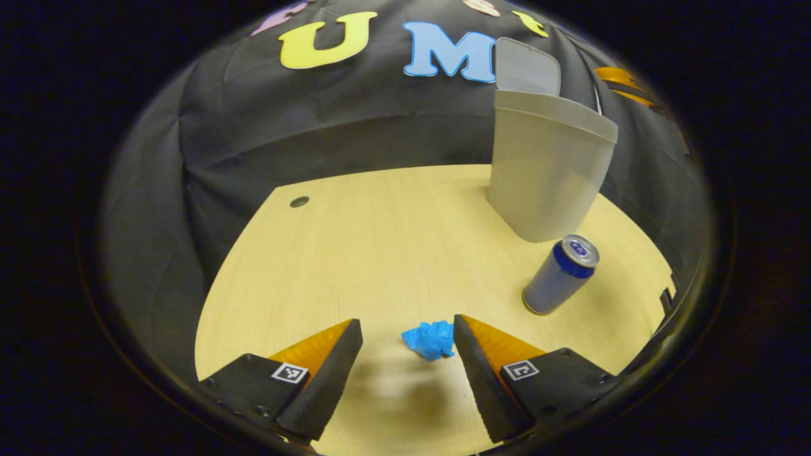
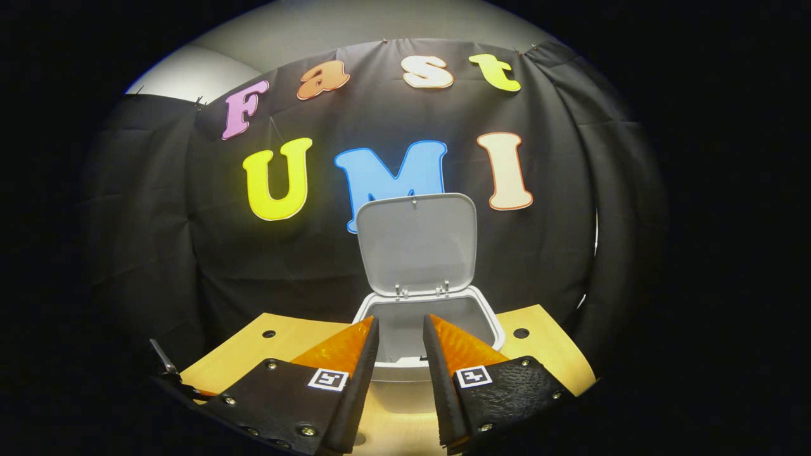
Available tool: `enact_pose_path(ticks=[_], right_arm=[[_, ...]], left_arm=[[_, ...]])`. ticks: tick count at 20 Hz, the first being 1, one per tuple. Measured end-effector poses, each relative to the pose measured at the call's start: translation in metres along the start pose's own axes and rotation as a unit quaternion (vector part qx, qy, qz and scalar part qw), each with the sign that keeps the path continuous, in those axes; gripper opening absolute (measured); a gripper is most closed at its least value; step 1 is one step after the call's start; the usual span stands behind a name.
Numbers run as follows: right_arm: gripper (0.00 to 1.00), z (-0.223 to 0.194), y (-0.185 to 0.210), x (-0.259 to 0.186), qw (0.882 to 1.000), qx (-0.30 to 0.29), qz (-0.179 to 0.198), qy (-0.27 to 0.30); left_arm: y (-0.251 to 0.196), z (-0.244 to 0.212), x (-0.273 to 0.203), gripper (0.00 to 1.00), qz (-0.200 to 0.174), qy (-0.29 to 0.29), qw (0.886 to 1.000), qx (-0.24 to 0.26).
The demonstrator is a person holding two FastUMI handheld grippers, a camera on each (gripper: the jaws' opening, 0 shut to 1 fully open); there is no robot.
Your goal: Press the lid of the desktop garbage bin to open it, pick up the crumpled paper on the desktop and throw it into the bin, then pick up the pop can on the desktop and drop it into the bin, and finally close the garbage bin lid.
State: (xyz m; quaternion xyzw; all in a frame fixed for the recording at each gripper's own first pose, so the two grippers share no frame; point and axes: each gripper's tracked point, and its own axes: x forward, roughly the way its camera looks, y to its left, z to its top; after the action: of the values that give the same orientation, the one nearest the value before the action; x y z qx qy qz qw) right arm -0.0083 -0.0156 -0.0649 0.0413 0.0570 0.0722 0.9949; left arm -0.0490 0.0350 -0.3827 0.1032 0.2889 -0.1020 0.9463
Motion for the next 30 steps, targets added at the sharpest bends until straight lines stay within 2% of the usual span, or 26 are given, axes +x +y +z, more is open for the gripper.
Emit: enact_pose_path(ticks=[6,10,13,16,20,23,24,25,27,29,30], right_arm=[[0.48,0.001,-0.024,-0.008,0.999,0.006,-0.035,0.002],[0.48,-0.001,-0.039,-0.016,0.998,0.007,-0.056,0.004],[0.48,-0.005,-0.046,-0.022,0.998,0.008,-0.067,0.011],[0.48,-0.008,-0.050,-0.026,0.997,0.010,-0.073,0.016],[0.48,-0.012,-0.048,-0.027,0.997,0.010,-0.070,0.021],[0.48,-0.014,-0.045,-0.030,0.997,0.014,-0.066,0.021],[0.48,-0.015,-0.044,-0.030,0.998,0.015,-0.065,0.022],[0.48,-0.018,-0.043,-0.032,0.998,0.015,-0.064,0.024],[0.48,-0.019,-0.044,-0.036,0.998,0.016,-0.063,0.024],[0.48,-0.018,-0.045,-0.040,0.998,0.017,-0.062,0.023],[0.48,-0.016,-0.046,-0.042,0.998,0.017,-0.063,0.023]], left_arm=[[-0.012,-0.016,0.035,0.96,-0.026,0.030,0.999,0.010],[-0.015,-0.041,0.049,0.96,-0.028,0.055,0.998,0.026],[-0.014,-0.062,0.054,0.96,-0.024,0.078,0.997,0.017],[-0.011,-0.064,0.054,0.98,-0.017,0.067,0.998,-0.004],[-0.010,-0.062,0.057,1.00,-0.010,0.044,0.999,-0.007],[-0.008,-0.062,0.057,0.63,0.008,0.037,0.999,-0.012],[-0.007,-0.060,0.058,0.54,0.016,0.035,0.999,-0.015],[-0.004,-0.060,0.059,0.39,0.026,0.032,0.999,-0.018],[0.001,-0.060,0.059,0.16,0.042,0.029,0.998,-0.024],[0.001,-0.060,0.059,0.07,0.043,0.030,0.998,-0.024],[0.001,-0.060,0.060,0.07,0.042,0.032,0.998,-0.021]])
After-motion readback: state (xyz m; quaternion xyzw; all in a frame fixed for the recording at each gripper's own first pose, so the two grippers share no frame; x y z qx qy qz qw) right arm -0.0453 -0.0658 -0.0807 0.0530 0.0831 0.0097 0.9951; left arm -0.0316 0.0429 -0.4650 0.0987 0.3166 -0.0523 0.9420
